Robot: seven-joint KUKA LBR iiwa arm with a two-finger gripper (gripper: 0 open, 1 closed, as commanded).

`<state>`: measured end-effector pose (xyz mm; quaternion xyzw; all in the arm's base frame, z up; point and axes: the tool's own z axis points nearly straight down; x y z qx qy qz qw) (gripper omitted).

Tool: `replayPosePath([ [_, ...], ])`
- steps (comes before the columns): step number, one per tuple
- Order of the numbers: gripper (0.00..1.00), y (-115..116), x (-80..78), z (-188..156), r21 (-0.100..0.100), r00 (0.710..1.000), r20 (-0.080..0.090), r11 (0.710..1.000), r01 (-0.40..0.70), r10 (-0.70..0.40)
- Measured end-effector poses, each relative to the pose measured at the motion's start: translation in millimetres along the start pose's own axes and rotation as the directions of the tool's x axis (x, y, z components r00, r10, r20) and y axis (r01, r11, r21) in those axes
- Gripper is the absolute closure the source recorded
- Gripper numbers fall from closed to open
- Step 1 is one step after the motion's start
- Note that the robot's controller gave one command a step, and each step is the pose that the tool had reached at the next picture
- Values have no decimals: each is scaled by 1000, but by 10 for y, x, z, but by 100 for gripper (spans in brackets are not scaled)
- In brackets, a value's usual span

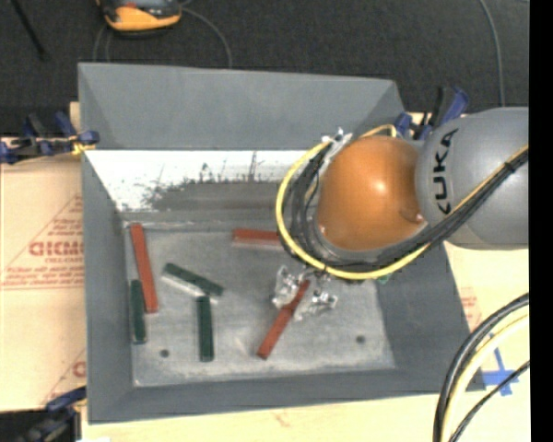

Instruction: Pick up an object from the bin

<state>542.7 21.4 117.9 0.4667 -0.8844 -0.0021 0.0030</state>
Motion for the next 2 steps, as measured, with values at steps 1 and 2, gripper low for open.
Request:
replayPosePath([
  [1, 100, -10, -8, -227, 4, 1000, 3, 1000, 0, 0],
  [2, 100, -19, -11, -411, 9, 1000, 6, 1000, -2, 2],
])
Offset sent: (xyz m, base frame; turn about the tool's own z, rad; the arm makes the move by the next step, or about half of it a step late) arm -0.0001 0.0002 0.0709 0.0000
